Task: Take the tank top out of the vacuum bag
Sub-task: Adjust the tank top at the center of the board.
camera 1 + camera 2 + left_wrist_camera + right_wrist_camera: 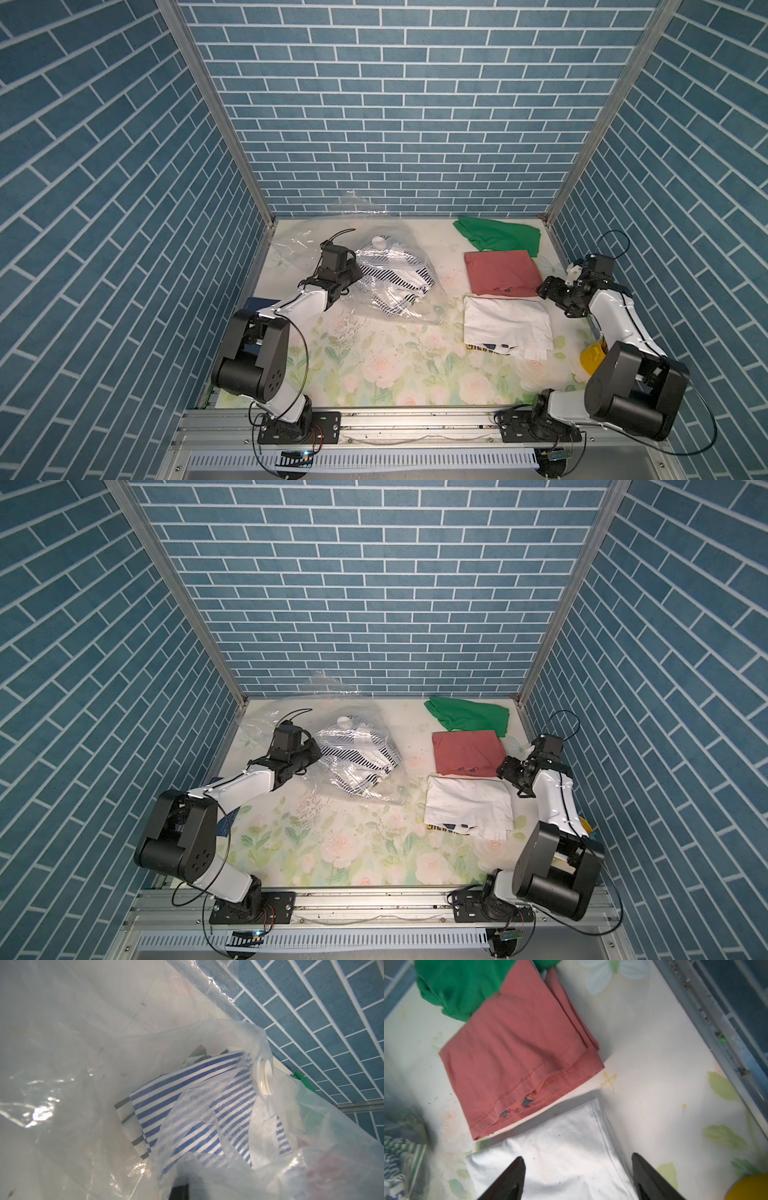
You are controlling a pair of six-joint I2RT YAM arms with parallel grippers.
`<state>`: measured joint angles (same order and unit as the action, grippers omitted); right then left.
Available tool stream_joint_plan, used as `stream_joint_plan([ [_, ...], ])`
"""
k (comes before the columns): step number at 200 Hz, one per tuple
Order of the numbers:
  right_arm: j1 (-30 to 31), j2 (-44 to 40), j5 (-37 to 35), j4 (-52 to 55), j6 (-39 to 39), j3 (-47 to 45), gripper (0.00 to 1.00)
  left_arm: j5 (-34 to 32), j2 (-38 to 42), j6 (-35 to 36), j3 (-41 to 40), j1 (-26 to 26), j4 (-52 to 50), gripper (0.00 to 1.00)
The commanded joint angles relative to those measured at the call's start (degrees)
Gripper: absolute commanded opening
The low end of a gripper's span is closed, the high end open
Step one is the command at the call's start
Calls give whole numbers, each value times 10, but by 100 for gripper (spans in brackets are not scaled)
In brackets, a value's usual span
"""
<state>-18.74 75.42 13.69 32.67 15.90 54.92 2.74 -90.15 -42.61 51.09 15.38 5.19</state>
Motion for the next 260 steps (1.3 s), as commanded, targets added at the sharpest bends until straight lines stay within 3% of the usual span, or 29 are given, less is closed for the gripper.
stream_joint_plan([
  [1, 4, -60, 39, 13, 82, -50, 75, -16, 7, -7, -5, 7, 7, 0],
  [59, 75, -172, 137, -94, 232, -237, 68, -15, 7, -11, -12, 32, 22, 0],
  [103, 119, -141, 140, -184, 265, -316, 66, -24, 33, -13, -32, 54, 21, 0],
  [182, 115, 22, 78, -210, 185, -244, 66, -56, 118, -48, -87, 101, 7, 1],
  [232, 114, -19, 65, -169, 166, -209, 66, -90, 137, -75, -101, 148, 5, 1],
  [260, 117, -72, 98, -147, 193, -191, 65, -95, 141, -77, -96, 166, 2, 1],
])
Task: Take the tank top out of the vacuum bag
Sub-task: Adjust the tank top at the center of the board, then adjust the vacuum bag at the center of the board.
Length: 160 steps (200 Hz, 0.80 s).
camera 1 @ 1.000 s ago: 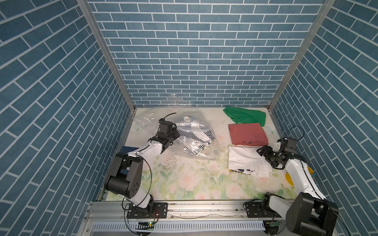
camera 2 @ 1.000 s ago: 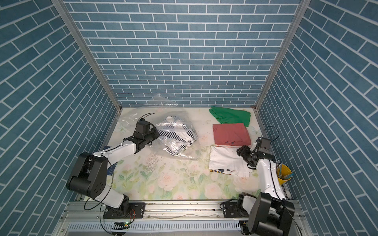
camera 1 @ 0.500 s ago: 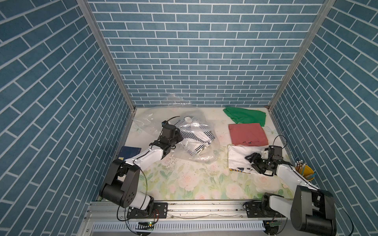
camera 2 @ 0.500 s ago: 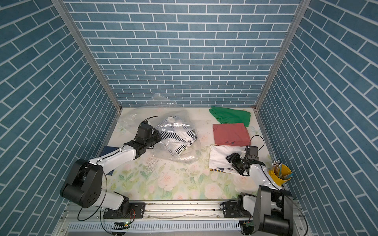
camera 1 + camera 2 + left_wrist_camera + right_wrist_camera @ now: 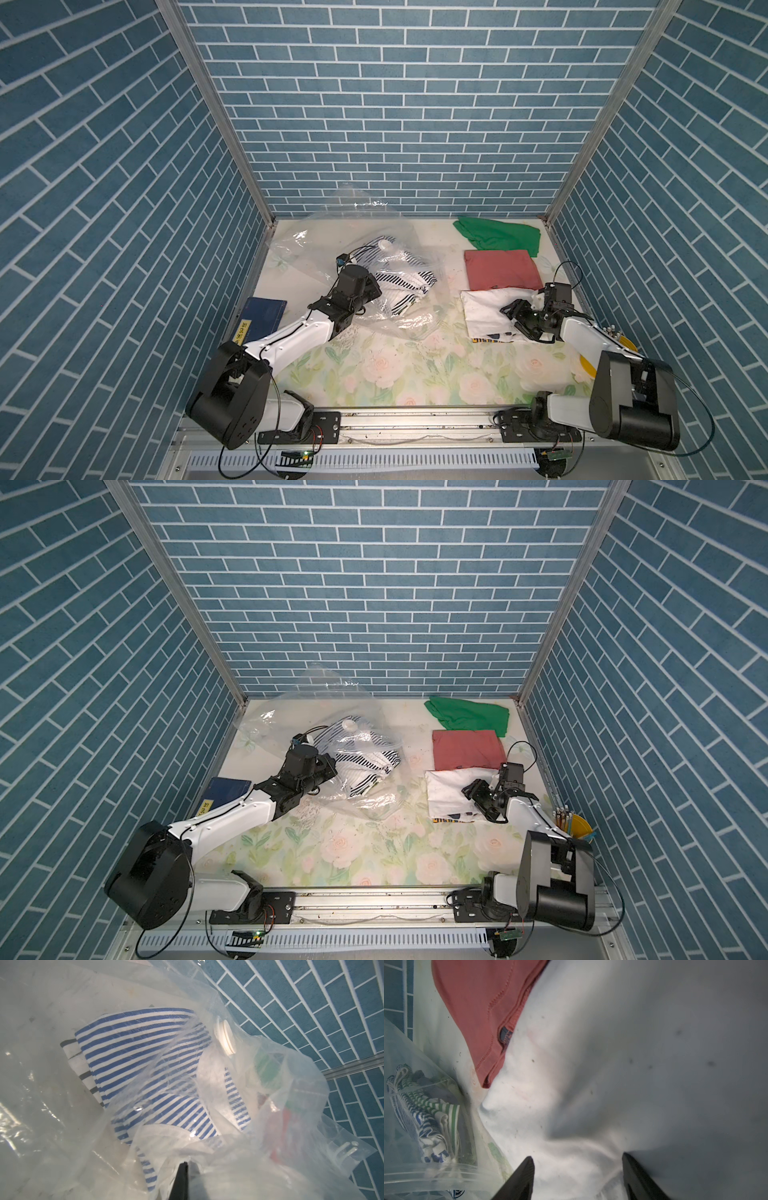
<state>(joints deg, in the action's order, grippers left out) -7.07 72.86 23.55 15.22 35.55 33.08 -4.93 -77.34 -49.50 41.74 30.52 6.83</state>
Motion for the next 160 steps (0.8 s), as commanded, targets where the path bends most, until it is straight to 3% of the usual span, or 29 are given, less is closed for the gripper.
stream_joint_plan([
  [1, 1, -48, 1, 28, -2, 27, 66, -18, 13, -8, -2, 15, -15, 0],
  [40, 31, -94, 76, 6, 36, 62, 65, -14, 8, -7, 12, 47, -16, 1],
  [79, 119, -99, 109, -89, 98, 87, 64, -9, -8, 7, 44, 77, -22, 1],
  [129, 265, -14, 29, -152, 106, 87, 65, -16, -8, 39, 81, 96, -62, 1],
  [160, 301, 64, -23, -187, 101, 77, 66, -20, 12, 47, 77, 96, -78, 1],
])
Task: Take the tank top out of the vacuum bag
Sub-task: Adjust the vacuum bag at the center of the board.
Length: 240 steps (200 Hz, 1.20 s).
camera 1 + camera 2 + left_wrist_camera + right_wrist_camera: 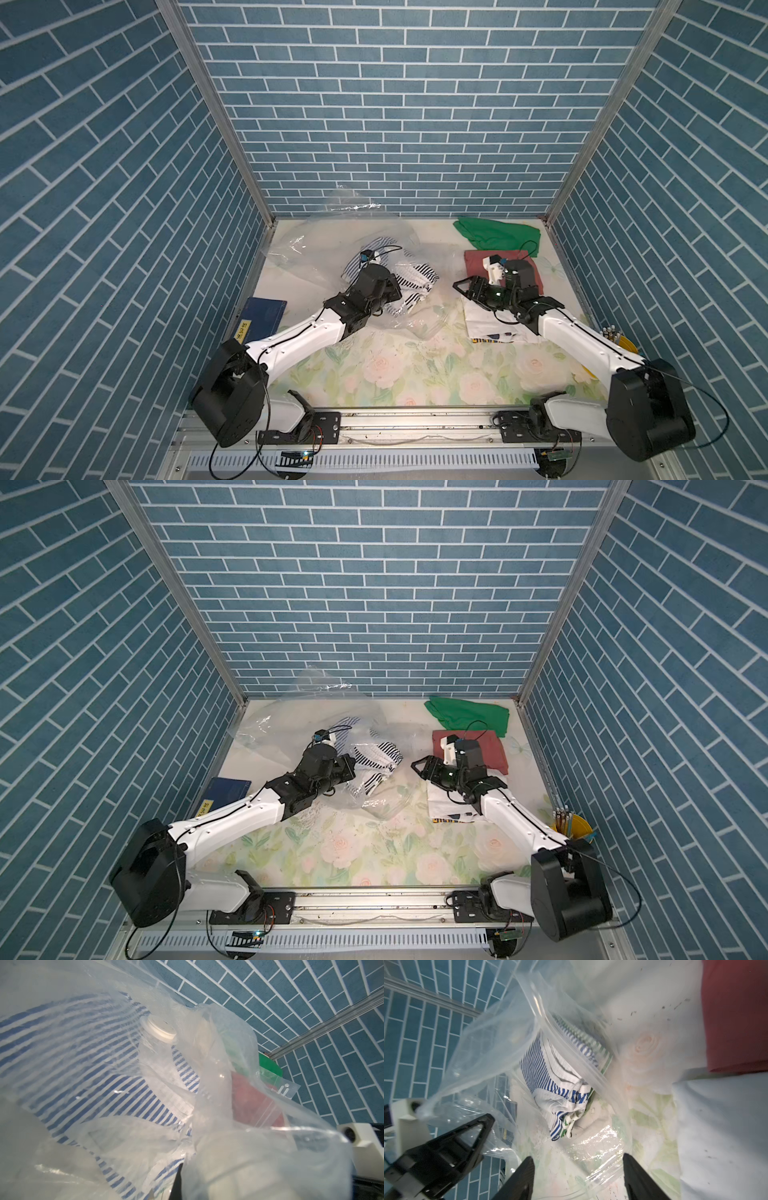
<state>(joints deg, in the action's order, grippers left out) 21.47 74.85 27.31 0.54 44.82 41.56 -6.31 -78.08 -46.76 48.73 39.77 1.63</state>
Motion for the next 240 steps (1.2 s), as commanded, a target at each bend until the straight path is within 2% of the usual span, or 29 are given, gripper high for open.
stream_joint_plan([
  [1, 17, 46, -62, -42, 8, -8, 66, -6, 20, 20, 7, 4, -27, 1],
  [16, 16, 84, -93, -47, -3, -5, 65, -4, 27, 28, 6, 4, -34, 1],
  [28, 11, 120, -121, -41, -20, 13, 61, -3, 33, 34, 7, 4, -44, 1],
  [36, 6, 147, -122, -40, -27, 31, 51, -6, 37, 36, 7, 4, -50, 1],
  [59, -2, 221, -92, -54, -43, 97, 12, -11, 51, 42, 3, 4, -66, 1],
  [72, -2, 262, -80, -41, -58, 147, 0, -23, 61, 45, 6, 4, -88, 1],
  [108, 2, 379, -29, 5, -82, 295, 0, -121, 94, 36, 40, 34, -205, 3],
  [137, 12, 476, 23, 34, -85, 413, 0, -133, 107, 7, 32, 45, -242, 4],
  [163, 16, 526, 29, 59, -81, 488, 0, -122, 113, -17, -3, 48, -206, 2],
  [174, 15, 516, 20, 63, -80, 496, 0, -121, 111, -19, -13, 47, -188, 0],
  [201, 13, 448, -16, 80, -98, 462, 30, -119, 92, -1, -10, 41, -177, 0],
  [213, 13, 407, -36, 82, -104, 425, 39, -116, 84, 4, -8, 38, -173, 0],
  [240, 16, 305, -51, 45, -69, 316, 46, -104, 70, 10, -9, 31, -159, 0],
])
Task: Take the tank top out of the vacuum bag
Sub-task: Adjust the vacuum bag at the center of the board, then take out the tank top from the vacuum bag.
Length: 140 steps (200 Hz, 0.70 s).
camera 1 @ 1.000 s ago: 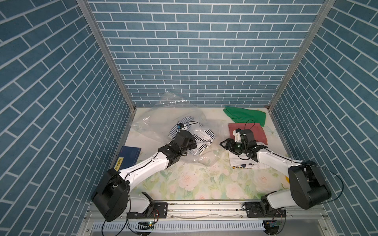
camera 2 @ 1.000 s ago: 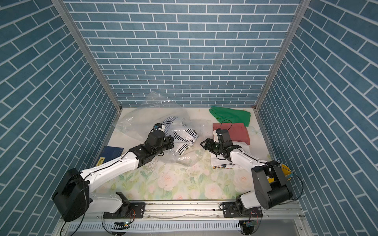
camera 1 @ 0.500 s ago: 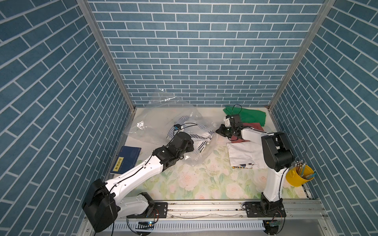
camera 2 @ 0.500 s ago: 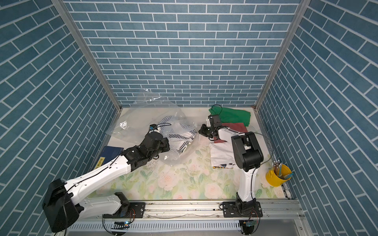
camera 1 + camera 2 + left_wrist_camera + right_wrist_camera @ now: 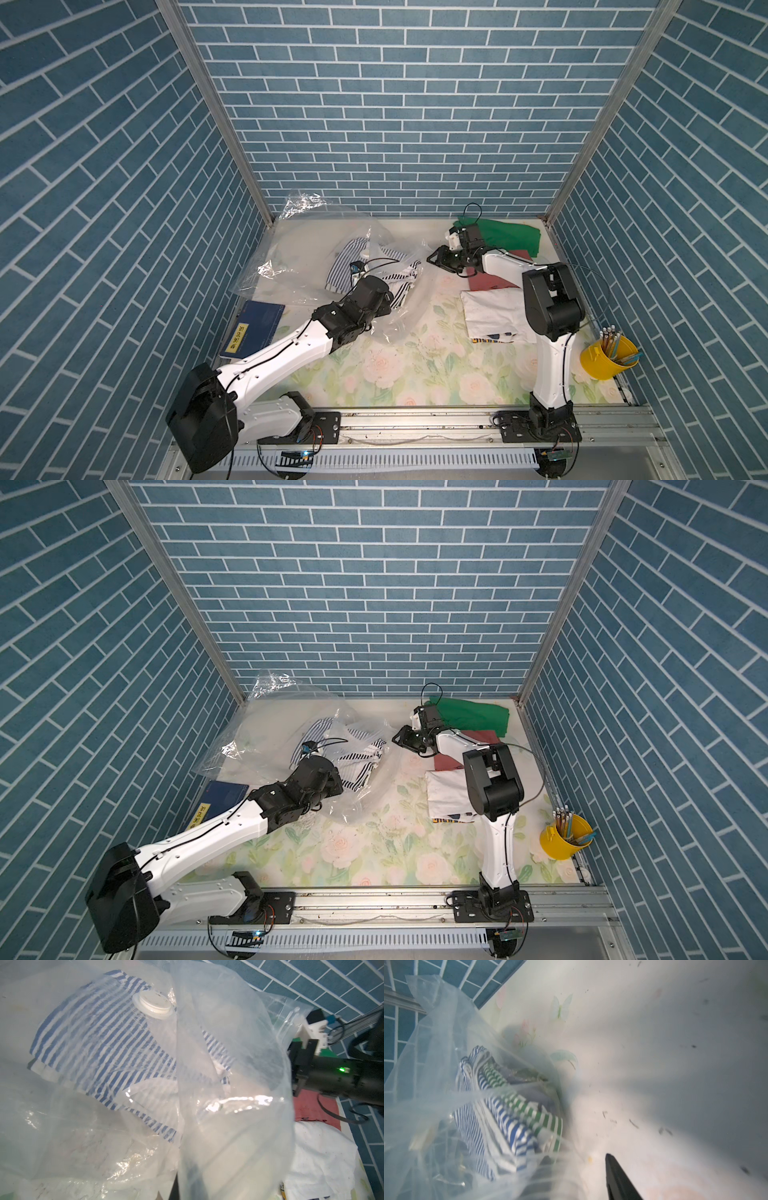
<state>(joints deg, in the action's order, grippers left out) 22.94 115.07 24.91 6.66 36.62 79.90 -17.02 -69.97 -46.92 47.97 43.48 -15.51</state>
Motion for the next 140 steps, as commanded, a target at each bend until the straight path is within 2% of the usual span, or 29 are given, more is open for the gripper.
stream_joint_plan([
  [1, 2, -101, -27, -19, 16, -73, 46, 4, -11, 12, -2, -6, 13, 0],
  [30, 26, -186, -14, -113, 98, -188, 48, 13, -22, 17, 4, -9, 17, 0],
  [57, 60, -217, -8, -186, 162, -239, 52, 20, -30, 18, 9, -10, 17, 0],
  [94, 112, -179, -3, -234, 201, -221, 64, 29, -41, 20, 14, -10, 21, 0],
  [140, 136, -135, -5, -280, 242, -202, 65, 13, -47, 32, 31, -10, 10, 0],
])
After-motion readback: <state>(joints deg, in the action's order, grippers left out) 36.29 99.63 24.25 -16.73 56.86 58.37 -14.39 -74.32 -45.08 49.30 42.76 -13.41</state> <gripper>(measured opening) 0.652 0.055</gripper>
